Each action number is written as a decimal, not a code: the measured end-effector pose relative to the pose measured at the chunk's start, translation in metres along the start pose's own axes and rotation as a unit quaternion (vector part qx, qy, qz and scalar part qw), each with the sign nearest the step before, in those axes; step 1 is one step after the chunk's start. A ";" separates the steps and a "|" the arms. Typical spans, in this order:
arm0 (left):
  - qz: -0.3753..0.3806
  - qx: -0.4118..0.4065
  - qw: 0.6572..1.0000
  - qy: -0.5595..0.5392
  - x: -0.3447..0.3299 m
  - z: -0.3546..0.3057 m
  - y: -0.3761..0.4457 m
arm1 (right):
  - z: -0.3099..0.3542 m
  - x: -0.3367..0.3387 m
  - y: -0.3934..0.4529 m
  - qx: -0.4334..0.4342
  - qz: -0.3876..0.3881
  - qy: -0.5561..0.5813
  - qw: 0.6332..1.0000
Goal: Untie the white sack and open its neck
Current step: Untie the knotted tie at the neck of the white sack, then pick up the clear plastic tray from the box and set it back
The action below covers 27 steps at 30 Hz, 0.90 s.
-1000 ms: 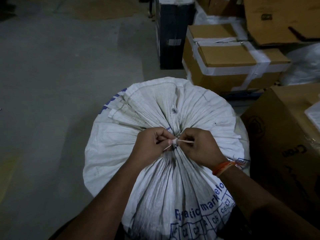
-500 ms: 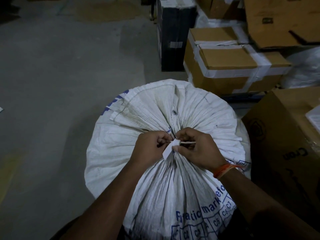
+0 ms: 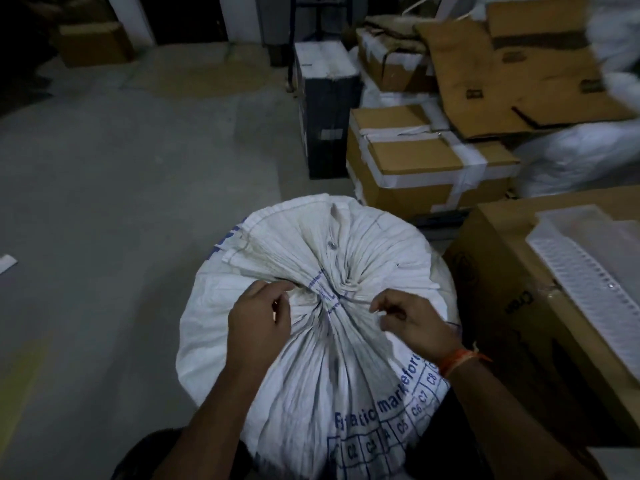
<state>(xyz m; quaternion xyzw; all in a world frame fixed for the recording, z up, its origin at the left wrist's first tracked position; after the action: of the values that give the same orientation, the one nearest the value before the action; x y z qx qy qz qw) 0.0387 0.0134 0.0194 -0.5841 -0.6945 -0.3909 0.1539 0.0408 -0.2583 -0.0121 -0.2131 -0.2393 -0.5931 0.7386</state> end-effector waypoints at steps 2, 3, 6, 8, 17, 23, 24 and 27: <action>-0.003 -0.067 0.996 -0.055 -0.003 -0.037 -0.003 | 0.013 -0.014 -0.014 0.013 -0.012 -0.023 1.000; 0.020 -0.094 0.993 -0.069 -0.012 -0.048 -0.003 | 0.020 -0.019 -0.021 0.022 -0.025 -0.046 0.998; 0.119 -0.140 0.982 -0.033 -0.051 -0.060 0.005 | 0.035 -0.014 -0.044 0.048 -0.059 -0.059 0.995; 0.191 -0.161 0.968 0.002 -0.075 -0.062 0.012 | 0.036 0.001 -0.059 0.040 -0.088 -0.049 0.994; 0.300 -0.232 0.910 0.168 -0.101 -0.104 0.037 | 0.028 0.031 -0.105 0.022 -0.114 -0.049 0.992; 0.305 -0.325 0.878 0.173 -0.101 -0.130 0.021 | 0.020 0.039 -0.120 0.003 -0.121 -0.037 0.992; 0.311 -0.327 0.874 0.179 -0.102 -0.132 0.019 | 0.019 0.039 -0.121 -0.002 -0.121 -0.036 0.992; 0.314 -0.301 0.880 0.192 -0.101 -0.129 0.022 | 0.019 0.040 -0.125 -0.008 -0.128 -0.033 0.991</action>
<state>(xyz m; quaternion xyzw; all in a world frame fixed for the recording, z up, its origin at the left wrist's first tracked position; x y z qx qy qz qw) 0.0549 -0.1492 0.0426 -0.7036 -0.2805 -0.6163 0.2155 -0.0755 -0.3039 0.0311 -0.2061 -0.2842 -0.6770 0.6469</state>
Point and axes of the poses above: each hand's wrist, its own y-axis towards the middle knuckle, its own x-axis out of the back of the hand, z = x × y, the point moved 6 cm from there along y, towards the middle knuckle, and after that the axes turned 5 degrees about -y, right-handed, at the moved point
